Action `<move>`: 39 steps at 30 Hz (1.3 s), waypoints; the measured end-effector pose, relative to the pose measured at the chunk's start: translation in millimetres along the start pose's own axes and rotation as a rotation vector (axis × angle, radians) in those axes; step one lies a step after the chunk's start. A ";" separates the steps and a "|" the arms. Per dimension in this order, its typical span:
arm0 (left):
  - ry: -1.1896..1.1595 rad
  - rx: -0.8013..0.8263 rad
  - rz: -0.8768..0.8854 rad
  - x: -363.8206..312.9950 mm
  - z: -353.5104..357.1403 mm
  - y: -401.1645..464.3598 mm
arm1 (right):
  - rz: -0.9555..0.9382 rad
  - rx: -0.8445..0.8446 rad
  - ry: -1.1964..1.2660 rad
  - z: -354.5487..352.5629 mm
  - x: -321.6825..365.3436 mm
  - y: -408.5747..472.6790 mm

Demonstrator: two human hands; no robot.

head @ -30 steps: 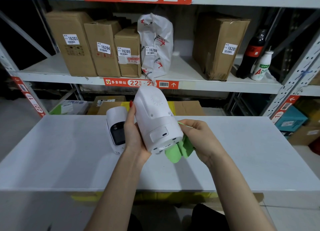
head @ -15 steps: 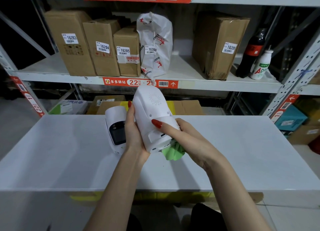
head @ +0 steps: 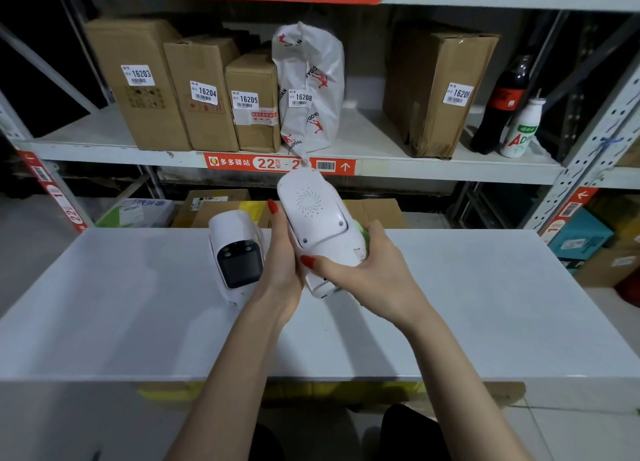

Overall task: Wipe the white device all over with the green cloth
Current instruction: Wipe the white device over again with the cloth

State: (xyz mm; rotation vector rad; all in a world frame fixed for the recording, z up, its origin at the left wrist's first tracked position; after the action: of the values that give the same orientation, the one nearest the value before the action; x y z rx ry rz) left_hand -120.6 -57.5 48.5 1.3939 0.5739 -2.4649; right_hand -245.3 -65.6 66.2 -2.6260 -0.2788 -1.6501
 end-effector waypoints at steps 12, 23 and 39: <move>-0.061 -0.016 -0.107 -4.4 -10.0 0.3 | -0.336 -0.110 -0.422 2.0 -1.7 -2.9; -0.220 -0.160 -0.096 -3.8 -10.8 -3.4 | -0.376 -0.113 -0.293 -7.6 -9.4 10.0; 0.075 0.069 -0.050 -3.1 -3.5 -13.4 | -0.545 -0.495 -0.003 -18.3 9.2 3.0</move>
State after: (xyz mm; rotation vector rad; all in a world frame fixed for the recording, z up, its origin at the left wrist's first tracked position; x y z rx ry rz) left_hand -121.7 -43.9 52.4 1.5218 0.5509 -2.5026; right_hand -257.2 -69.5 82.7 -3.1053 -0.7281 -2.1000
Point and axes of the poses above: each hand's wrist, its own y-axis towards the middle knuckle, its own z-axis out of the palm, x = y × z, the point moved 1 cm from there along y, towards the middle knuckle, and after that the axes turned 9 degrees about -x, right-handed, at the moved point
